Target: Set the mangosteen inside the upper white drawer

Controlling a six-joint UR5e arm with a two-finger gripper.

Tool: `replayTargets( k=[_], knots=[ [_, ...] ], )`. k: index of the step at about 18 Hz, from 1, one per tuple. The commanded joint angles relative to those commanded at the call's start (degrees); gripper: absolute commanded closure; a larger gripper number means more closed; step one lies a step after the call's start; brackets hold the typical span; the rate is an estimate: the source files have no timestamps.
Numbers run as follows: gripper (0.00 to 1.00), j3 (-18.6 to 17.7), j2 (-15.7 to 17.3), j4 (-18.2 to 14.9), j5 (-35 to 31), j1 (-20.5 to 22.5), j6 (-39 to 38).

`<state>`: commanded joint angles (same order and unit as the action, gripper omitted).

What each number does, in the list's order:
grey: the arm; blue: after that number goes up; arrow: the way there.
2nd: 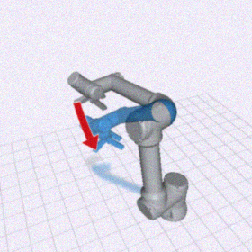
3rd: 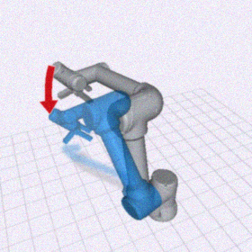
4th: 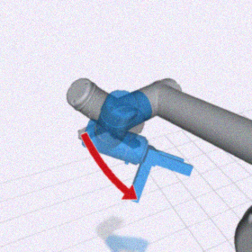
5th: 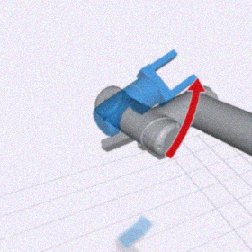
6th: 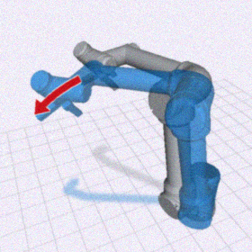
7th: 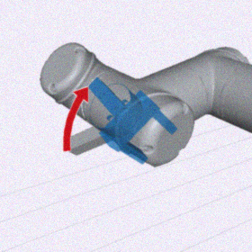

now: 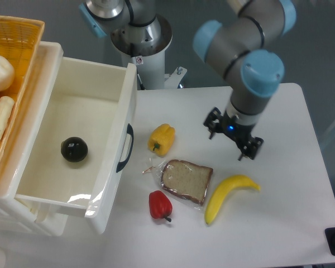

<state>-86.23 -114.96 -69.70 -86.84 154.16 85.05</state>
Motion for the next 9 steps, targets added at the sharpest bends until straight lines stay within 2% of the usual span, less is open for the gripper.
replayTargets(
  k=[2,4,9],
  knots=[
    [0.0,1.1,-1.1,0.4,-0.1,0.1,3.3],
    [0.0,2.0,-2.3,0.6,-1.0,0.3,3.4],
    [0.0,2.0,-2.6,0.6,-2.2,0.4,3.4]
  ],
)
